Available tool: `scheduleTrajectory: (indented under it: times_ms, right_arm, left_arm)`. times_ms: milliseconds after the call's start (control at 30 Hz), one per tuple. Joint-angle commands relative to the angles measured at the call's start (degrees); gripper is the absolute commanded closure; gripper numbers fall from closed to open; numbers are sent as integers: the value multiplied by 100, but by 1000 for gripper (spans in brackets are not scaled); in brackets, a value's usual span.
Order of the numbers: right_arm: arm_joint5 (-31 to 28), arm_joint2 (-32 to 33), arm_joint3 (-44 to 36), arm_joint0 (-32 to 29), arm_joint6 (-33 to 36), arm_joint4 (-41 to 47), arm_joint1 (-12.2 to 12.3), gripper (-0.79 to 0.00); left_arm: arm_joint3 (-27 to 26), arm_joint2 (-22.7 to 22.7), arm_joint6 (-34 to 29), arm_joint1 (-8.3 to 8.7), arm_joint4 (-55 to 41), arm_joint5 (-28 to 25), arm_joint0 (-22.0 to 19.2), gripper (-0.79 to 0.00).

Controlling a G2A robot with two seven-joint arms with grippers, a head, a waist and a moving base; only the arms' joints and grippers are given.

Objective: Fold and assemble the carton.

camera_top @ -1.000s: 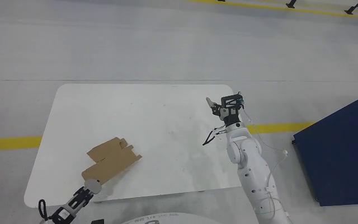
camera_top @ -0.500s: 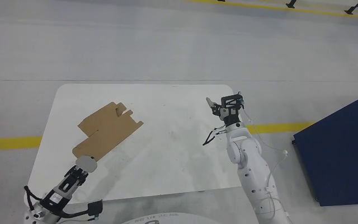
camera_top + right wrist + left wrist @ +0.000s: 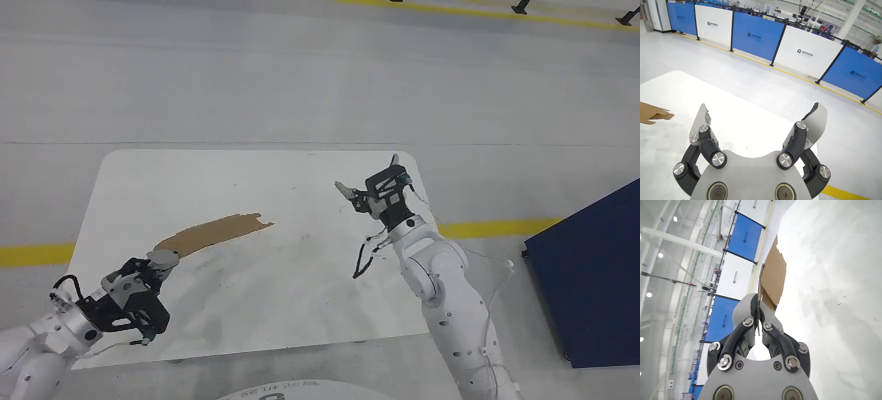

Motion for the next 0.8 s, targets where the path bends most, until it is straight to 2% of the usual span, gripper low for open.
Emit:
scheduleTrajectory:
  times_ms: [0,300,367,400,467,567,600,667,767]
  right_arm:
    - [-61,-83,-97,-13,97,-120,2,-785]
    - [-61,-83,-97,-13,97,-120,2,-785]
    - [-64,-90,-83,-6,119,-145,2,-785]
    - [-90,-177,-12,84,363,-318,5,-785]
    - [-19,-555,250,616,1114,-579,-25,-785]
    - [-366,-1288,1133,1803,2283,-368,-116,-785]
    - [-406,-1478,1338,2140,2492,-218,-155,-785]
    - [-942,-1742,1710,2588,2758,180,-195,-785]
    - [-1156,-1875,1984,2910,2981,331,-218,-785]
  left_arm:
    - [159,3,194,-2,-370,-290,-252,0]
    - [173,-2,203,-3,-413,-296,-276,0]
    - [244,81,237,-17,-781,-527,-305,0]
    - [299,61,185,-21,-928,-595,-415,0]
    - [461,101,245,-31,-1359,-873,-569,0]
    - [761,38,429,-26,-2001,-1406,-827,0]
    - [847,18,516,-22,-2223,-1622,-917,0]
    - [1074,-3,581,-12,-2644,-2105,-1102,0]
    - [1358,66,596,-2,-3140,-2806,-1450,0]
